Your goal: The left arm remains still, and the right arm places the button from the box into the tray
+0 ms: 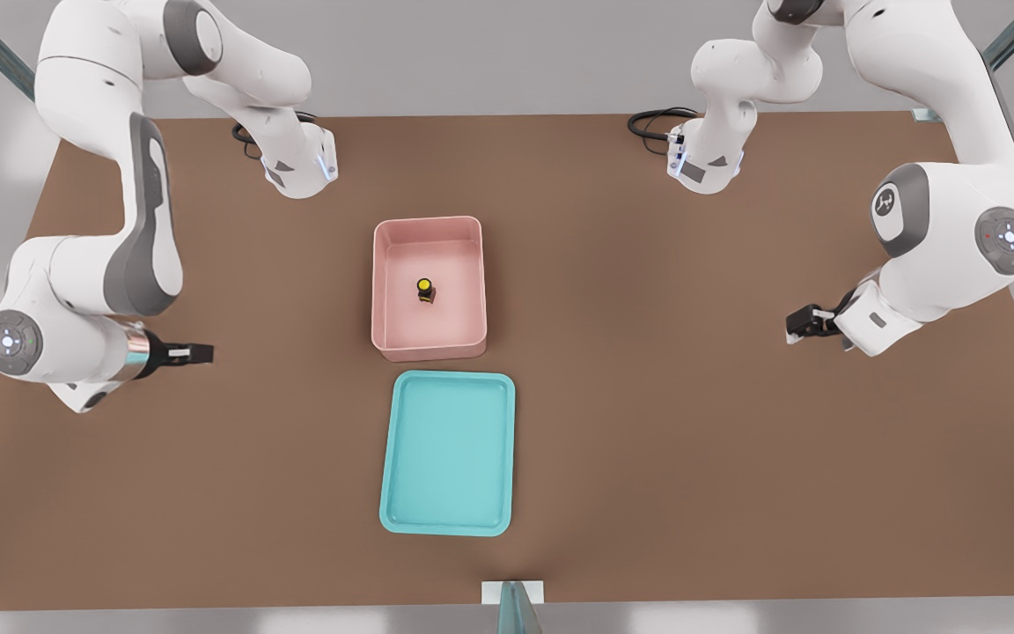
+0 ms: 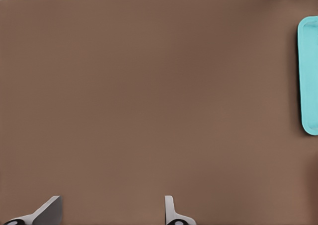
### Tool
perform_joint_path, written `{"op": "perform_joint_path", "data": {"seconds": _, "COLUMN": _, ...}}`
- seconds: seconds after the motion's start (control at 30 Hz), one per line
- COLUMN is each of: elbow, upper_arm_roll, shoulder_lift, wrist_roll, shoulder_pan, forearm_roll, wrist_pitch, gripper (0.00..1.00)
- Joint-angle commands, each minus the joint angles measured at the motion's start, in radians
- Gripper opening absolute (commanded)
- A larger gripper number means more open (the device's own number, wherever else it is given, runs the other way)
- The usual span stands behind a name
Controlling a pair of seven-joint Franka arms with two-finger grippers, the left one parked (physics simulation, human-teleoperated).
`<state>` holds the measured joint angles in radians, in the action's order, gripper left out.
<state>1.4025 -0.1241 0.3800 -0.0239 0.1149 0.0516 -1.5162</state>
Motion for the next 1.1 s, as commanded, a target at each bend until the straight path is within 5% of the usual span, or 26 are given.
{"op": "perform_joint_path", "data": {"seconds": 0.0, "elbow": 0.006, "upper_arm_roll": 0.0, "shoulder_lift": -0.004, "wrist_roll": -0.024, "shoulder_pan": 0.0, "forearm_roll": -0.003, "wrist_pitch": -0.015, "gripper": 1.0}}
{"op": "perform_joint_path", "data": {"seconds": 0.2, "elbow": 0.016, "upper_arm_roll": -0.009, "shoulder_lift": 0.017, "wrist_roll": 0.321, "shoulder_pan": -0.216, "forearm_roll": -0.041, "wrist_pitch": -0.091, "gripper": 1.0}}
{"op": "perform_joint_path", "data": {"seconds": 0.3, "elbow": 0.377, "upper_arm_roll": -0.017, "shoulder_lift": -0.162, "wrist_roll": 0.406, "shoulder_pan": -0.224, "forearm_roll": -0.082, "wrist_pitch": -0.397, "gripper": 1.0}}
{"op": "perform_joint_path", "data": {"seconds": 0.5, "elbow": 0.693, "upper_arm_roll": -0.023, "shoulder_lift": -0.322, "wrist_roll": 0.53, "shoulder_pan": -0.297, "forearm_roll": -0.081, "wrist_pitch": -0.598, "gripper": 1.0}}
{"op": "perform_joint_path", "data": {"seconds": 0.87, "elbow": 0.783, "upper_arm_roll": -0.083, "shoulder_lift": -0.247, "wrist_roll": 1.018, "shoulder_pan": -0.543, "forearm_roll": -0.096, "wrist_pitch": -0.734, "gripper": 1.0}}
{"op": "perform_joint_path", "data": {"seconds": 1.07, "elbow": 0.785, "upper_arm_roll": -0.086, "shoulder_lift": -0.144, "wrist_roll": 1.058, "shoulder_pan": -0.607, "forearm_roll": -0.102, "wrist_pitch": -0.788, "gripper": 1.0}}
